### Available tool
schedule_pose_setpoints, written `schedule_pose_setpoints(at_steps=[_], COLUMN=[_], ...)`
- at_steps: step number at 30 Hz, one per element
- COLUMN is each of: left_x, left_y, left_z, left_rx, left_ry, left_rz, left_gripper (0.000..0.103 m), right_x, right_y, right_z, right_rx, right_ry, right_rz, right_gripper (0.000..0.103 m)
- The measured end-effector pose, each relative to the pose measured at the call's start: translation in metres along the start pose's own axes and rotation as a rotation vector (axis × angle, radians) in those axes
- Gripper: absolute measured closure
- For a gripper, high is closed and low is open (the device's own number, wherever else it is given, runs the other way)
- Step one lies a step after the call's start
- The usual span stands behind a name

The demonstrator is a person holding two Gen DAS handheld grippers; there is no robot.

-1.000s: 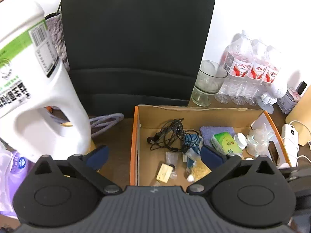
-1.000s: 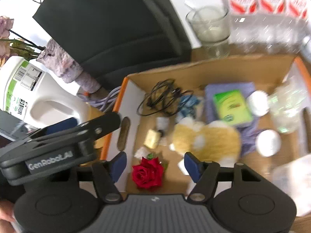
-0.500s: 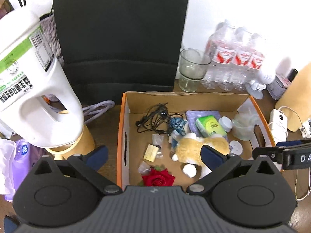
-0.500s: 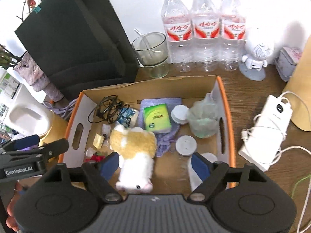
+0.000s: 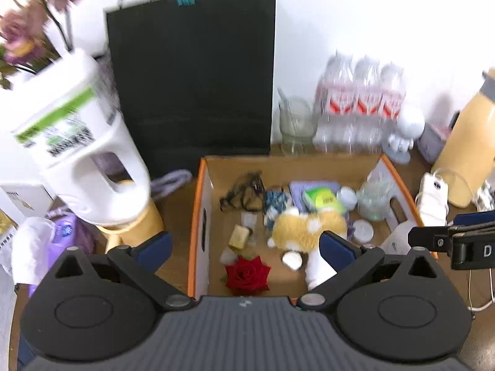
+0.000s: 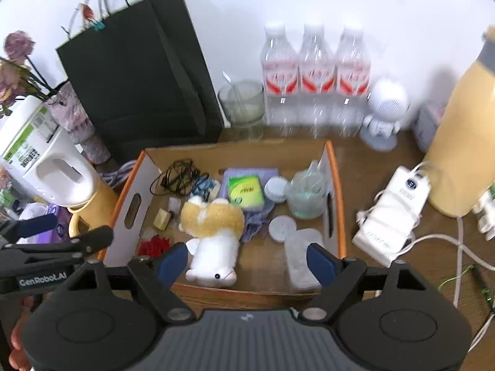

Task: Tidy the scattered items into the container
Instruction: 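Move both grippers back toward the black item and crumpled tissue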

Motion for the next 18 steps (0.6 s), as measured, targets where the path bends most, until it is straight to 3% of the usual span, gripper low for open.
schedule_pose_setpoints(at_steps=[11,14,18], left_x=[0.012,0.011,0.008], left_y=[0.058,0.071,0.083], left_z=[0.055,0.089,0.156], left_rx=[0.334,0.382,0.420], left_ry=[0.068,0.068,-0.001], left_rz=[0.019,0.060,0.095], left_gripper=[0.000,0.000,0.000], right_x=[-0.021,-0.017,-0.008], right_y=[0.055,0.063,0.074], right_z=[0.050,0.083,0.155], right_rx=[0.368,0.428,0.489], right_ry=[0.182,0.189,0.231], right_rz=[0.076,0.071,0.080], right_gripper=[0.016,0.016,0.016])
Point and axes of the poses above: each gripper's, at about its wrist camera, not at the fingertips, and y roughly against the way its jaws point, x to its right, z to its underside, the point moved 8 cm from there along -y, roughly the way its jaws point, and after that the axes turned 5 degrees about y, right-handed, at the moved point
